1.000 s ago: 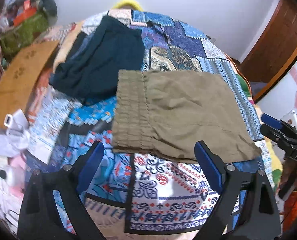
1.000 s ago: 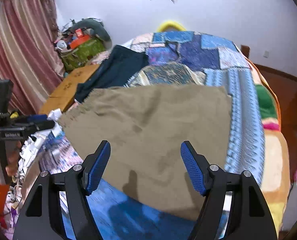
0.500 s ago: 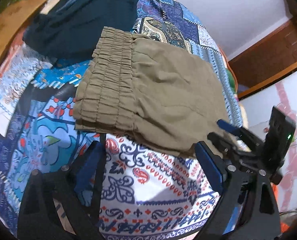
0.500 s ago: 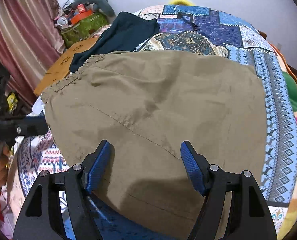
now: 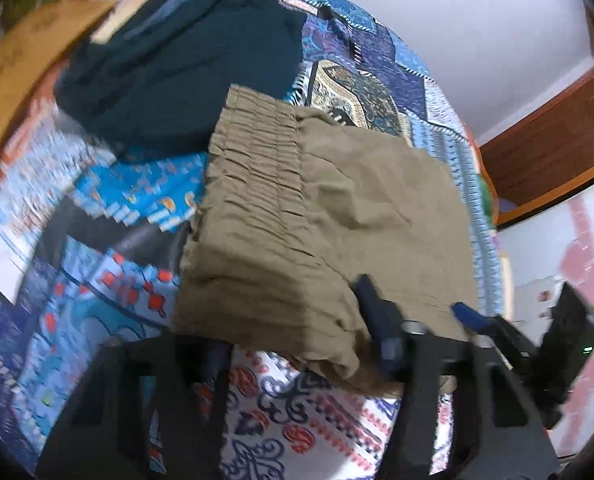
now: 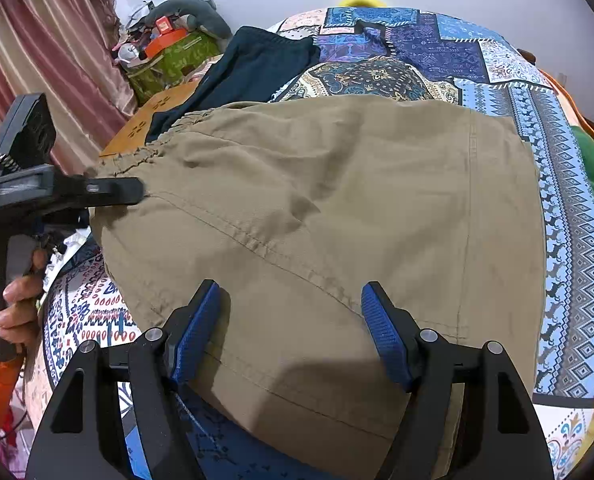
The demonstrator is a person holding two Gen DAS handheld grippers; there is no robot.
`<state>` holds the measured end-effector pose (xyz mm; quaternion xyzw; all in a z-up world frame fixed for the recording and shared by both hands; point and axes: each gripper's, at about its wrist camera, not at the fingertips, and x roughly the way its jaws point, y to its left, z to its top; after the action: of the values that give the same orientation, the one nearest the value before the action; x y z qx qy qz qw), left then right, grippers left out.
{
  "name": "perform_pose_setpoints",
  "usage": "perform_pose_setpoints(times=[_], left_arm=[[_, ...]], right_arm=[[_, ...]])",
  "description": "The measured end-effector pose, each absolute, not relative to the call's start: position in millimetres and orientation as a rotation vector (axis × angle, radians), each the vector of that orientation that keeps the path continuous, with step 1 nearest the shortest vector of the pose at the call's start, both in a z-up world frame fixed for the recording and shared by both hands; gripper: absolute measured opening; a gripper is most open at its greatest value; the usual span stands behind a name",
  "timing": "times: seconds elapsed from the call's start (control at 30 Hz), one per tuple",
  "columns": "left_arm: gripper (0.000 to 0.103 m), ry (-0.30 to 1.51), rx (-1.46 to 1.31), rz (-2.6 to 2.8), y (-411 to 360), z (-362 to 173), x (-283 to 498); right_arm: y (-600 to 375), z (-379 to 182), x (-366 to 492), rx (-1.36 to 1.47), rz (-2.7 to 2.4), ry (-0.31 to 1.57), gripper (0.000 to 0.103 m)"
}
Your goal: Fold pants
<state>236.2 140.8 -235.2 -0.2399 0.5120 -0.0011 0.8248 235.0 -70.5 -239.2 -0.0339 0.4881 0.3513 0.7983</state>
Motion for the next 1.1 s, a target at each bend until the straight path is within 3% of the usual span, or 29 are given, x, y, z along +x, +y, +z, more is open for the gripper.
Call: perform_pose_setpoints(times=[0.13,0.57,1.1], left_arm=[[0.038,1.04,-0.367,0.032,128.2,-223.2,228.9],[0.034,0.826,0.063,0.292,115.8,-163.9,179.6],[0.027,0.689,0.097,0.095,35.4,-107.6,196.3]], right_arm=[[-73.8,-236.8,234.0,-0.058,0.752,1.041,0.069],[-134.7,-229.6,219.9,0.014,0.668,1.049,0.069],[-148.1,-234.5,213.7,0.051,0.654,1.052,0.069]])
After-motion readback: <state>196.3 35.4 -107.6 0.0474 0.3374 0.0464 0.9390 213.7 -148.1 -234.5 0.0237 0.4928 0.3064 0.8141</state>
